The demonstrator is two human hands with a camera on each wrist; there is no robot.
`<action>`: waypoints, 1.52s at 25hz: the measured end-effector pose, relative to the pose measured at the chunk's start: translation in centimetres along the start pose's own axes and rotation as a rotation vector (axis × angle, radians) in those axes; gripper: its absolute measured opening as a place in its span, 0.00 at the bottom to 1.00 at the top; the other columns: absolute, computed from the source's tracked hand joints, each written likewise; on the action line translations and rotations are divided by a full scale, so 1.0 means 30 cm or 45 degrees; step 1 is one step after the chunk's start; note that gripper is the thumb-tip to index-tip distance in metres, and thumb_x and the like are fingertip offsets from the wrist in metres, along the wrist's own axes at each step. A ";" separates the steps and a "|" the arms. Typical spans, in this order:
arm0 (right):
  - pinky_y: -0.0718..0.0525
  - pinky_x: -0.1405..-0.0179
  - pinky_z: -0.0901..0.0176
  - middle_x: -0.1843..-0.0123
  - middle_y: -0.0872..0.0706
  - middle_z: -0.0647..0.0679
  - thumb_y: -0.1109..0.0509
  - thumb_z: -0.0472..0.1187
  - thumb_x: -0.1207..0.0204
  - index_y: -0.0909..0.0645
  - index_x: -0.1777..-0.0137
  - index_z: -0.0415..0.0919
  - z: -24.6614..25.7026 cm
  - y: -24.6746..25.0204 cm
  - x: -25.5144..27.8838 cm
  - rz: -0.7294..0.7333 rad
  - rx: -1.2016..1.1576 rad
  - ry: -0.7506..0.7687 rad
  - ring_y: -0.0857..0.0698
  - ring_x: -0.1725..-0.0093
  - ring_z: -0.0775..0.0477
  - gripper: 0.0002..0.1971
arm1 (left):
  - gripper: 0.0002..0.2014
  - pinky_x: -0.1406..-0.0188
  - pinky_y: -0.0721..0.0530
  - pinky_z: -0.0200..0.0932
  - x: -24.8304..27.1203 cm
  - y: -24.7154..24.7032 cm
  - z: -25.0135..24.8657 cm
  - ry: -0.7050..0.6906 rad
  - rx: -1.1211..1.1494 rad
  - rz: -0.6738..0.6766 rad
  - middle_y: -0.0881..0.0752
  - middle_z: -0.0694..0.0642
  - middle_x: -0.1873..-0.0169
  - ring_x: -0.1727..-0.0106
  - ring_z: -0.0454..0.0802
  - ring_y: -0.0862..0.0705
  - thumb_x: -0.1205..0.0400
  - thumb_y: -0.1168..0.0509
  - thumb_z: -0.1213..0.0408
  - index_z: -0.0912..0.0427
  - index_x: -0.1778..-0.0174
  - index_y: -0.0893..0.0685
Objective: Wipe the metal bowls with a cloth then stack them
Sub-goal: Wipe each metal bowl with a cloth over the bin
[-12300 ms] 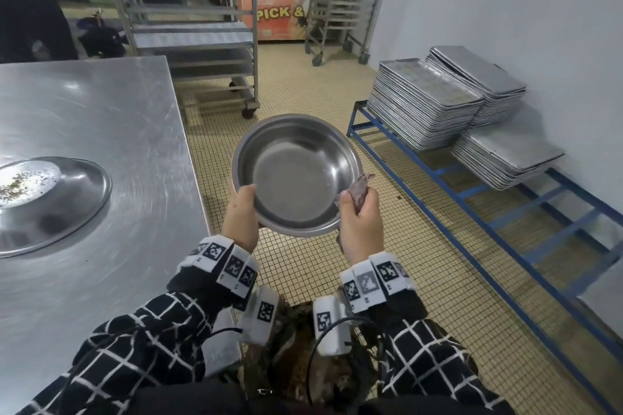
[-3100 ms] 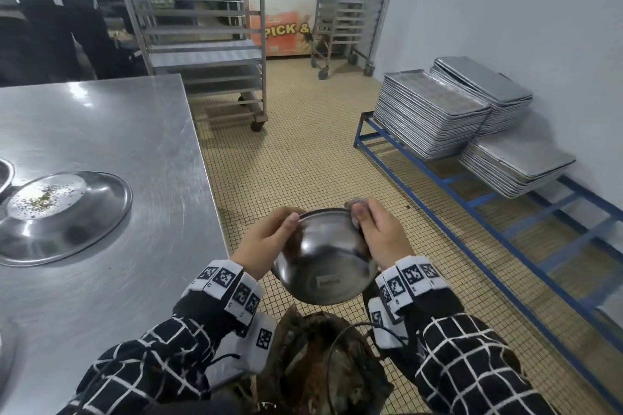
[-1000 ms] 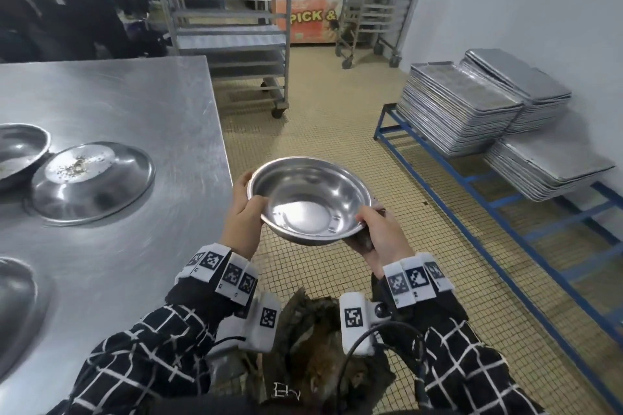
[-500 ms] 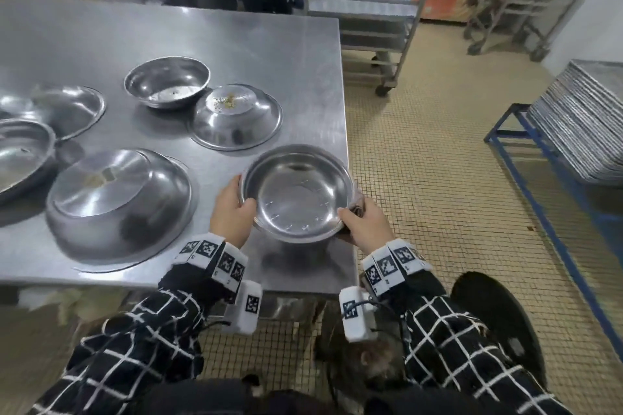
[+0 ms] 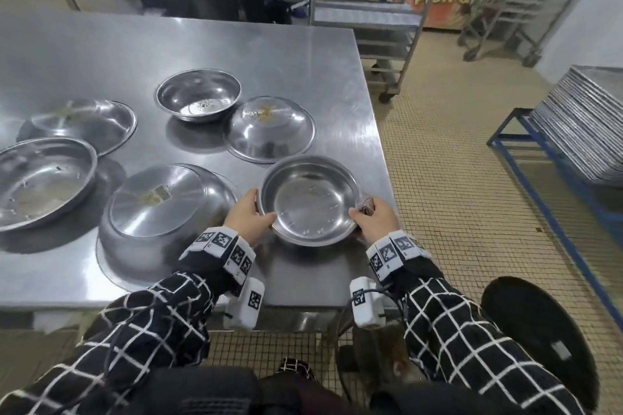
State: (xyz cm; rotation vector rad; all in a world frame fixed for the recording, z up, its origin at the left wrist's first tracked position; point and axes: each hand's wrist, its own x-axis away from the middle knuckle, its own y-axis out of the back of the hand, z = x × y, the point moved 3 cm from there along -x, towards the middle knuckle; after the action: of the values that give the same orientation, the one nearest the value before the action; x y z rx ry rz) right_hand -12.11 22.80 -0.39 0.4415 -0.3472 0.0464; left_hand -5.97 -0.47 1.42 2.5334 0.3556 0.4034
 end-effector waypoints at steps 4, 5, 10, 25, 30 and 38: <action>0.12 0.60 0.54 0.45 0.16 0.37 0.30 0.40 0.22 0.27 0.36 0.37 0.059 -0.006 -0.008 0.033 0.115 0.065 0.15 0.57 0.42 0.17 | 0.21 0.50 0.17 0.48 -0.022 0.004 0.006 0.031 0.000 -0.008 0.16 0.55 0.51 0.52 0.53 0.16 0.23 0.30 0.66 0.59 0.34 0.25; 0.13 0.59 0.54 0.43 0.17 0.36 0.31 0.40 0.21 0.29 0.33 0.38 0.074 -0.002 -0.013 0.056 0.180 0.089 0.16 0.57 0.43 0.19 | 0.21 0.49 0.17 0.48 -0.027 0.002 0.009 0.035 0.006 -0.011 0.16 0.55 0.50 0.51 0.53 0.15 0.22 0.30 0.66 0.59 0.34 0.26; 0.25 0.37 0.55 0.27 0.27 0.43 0.27 0.51 0.25 0.44 0.19 0.42 0.107 0.048 -0.037 0.245 0.361 0.170 0.23 0.35 0.46 0.40 | 0.27 0.43 0.18 0.50 -0.037 0.009 0.021 0.062 -0.105 0.033 0.17 0.59 0.42 0.47 0.54 0.16 0.20 0.32 0.58 0.60 0.27 0.31; 0.16 0.51 0.61 0.40 0.17 0.48 0.40 0.47 0.16 0.26 0.28 0.47 0.699 -0.238 -0.305 0.191 0.032 0.547 0.16 0.44 0.47 0.17 | 0.28 0.39 0.27 0.46 -0.347 0.630 -0.080 0.034 -0.242 -0.189 0.21 0.60 0.36 0.42 0.54 0.22 0.17 0.36 0.55 0.61 0.23 0.35; 0.19 0.36 0.44 0.33 0.19 0.42 0.41 0.46 0.16 0.30 0.25 0.45 0.879 -0.549 -0.472 0.145 0.258 0.470 0.18 0.39 0.40 0.20 | 0.32 0.30 0.28 0.50 -0.607 0.805 0.027 0.118 -0.389 -0.150 0.26 0.66 0.27 0.29 0.62 0.25 0.18 0.35 0.55 0.64 0.21 0.37; 0.18 0.42 0.48 0.37 0.20 0.44 0.42 0.40 0.15 0.29 0.31 0.39 0.941 -0.885 -0.749 0.187 0.612 0.267 0.17 0.44 0.40 0.14 | 0.26 0.43 0.24 0.46 -1.002 0.865 0.217 0.312 -0.526 0.119 0.19 0.65 0.36 0.37 0.59 0.20 0.17 0.38 0.52 0.68 0.30 0.27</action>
State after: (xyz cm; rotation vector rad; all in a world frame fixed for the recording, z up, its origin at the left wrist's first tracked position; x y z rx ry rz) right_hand -39.10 -12.55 4.99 0.8791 -0.1574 0.3215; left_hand -27.01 -34.68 4.17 2.1053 0.2170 0.7449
